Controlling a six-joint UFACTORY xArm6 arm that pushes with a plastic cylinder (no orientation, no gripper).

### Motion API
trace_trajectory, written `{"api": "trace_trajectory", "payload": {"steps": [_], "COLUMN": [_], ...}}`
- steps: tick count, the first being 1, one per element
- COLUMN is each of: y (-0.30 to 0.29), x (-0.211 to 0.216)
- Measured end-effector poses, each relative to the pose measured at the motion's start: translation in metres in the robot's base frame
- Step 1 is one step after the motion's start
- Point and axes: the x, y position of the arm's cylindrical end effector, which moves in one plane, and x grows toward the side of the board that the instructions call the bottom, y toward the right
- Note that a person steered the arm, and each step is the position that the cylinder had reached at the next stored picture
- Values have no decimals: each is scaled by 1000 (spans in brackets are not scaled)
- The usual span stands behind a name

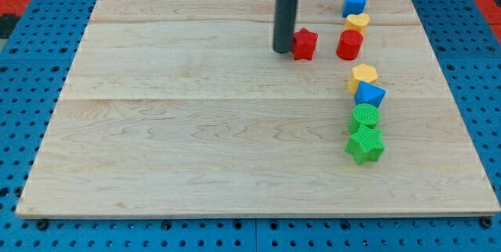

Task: Place the red star in between the red circle and hexagon

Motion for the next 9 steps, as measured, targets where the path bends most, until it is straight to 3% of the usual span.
{"api": "trace_trajectory", "payload": {"steps": [1,2,4,7,9], "y": [28,78,66,0,93], "x": [-34,-19,3,25,40]}}
